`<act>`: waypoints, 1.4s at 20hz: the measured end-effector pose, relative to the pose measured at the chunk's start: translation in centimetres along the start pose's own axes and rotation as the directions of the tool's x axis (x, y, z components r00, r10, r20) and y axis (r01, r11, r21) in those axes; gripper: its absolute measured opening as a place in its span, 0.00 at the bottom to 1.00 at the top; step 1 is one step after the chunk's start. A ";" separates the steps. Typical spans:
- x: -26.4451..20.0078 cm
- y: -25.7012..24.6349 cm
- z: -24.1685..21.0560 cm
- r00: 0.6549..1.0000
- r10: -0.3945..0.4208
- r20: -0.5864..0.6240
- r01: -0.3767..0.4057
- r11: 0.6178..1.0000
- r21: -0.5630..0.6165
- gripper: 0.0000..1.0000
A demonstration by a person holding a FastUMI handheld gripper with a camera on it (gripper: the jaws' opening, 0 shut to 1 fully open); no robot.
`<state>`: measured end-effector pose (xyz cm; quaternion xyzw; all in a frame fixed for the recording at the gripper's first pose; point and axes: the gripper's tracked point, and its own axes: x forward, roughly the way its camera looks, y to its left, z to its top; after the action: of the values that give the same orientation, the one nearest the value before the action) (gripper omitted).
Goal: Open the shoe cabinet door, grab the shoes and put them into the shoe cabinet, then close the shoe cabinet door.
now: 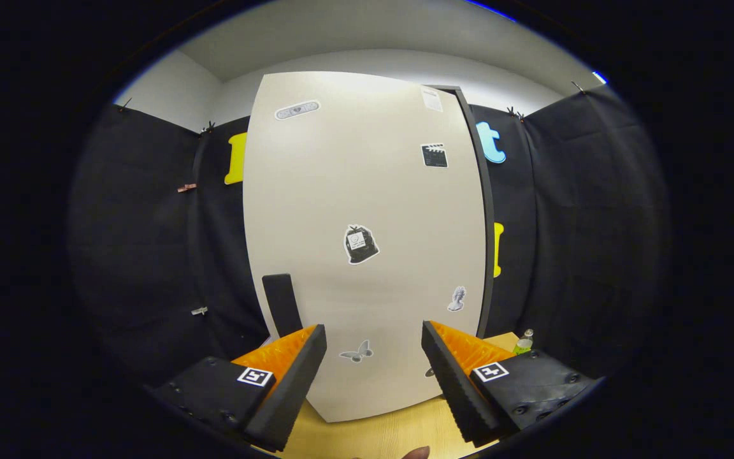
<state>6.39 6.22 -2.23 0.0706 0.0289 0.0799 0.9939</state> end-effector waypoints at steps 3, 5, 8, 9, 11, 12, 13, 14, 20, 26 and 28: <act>-0.3 -1.0 0.0 1.000 -0.031 0.003 0.031 1.000 -0.003 0.98; -0.7 -1.3 0.1 0.999 -0.047 0.002 0.047 0.999 0.003 0.98; -1.2 -1.6 -0.2 0.998 -0.057 -0.003 0.057 0.998 -0.004 0.98; -1.4 -1.7 -0.3 0.998 -0.062 -0.004 0.062 0.998 -0.008 0.98; -1.8 -1.9 -0.3 0.998 -0.067 0.000 0.067 0.997 -0.022 0.98; -2.0 -1.9 -0.4 0.998 -0.068 -0.001 0.068 0.997 -0.026 0.98; -2.2 -1.9 -0.4 0.998 -0.067 -0.001 0.067 0.997 -0.025 0.98; -2.4 -1.9 -0.4 0.998 -0.069 0.000 0.069 0.997 -0.022 0.98; -3.2 -2.3 -0.3 0.997 -0.073 0.002 0.073 0.997 -0.023 0.98; -3.3 -2.5 -0.6 0.997 -0.081 -0.003 0.081 0.996 -0.030 0.98; -3.3 -2.4 -0.6 0.997 -0.080 -0.002 0.080 0.996 -0.026 0.98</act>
<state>3.50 3.46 -2.99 0.0562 0.0324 0.0407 0.9971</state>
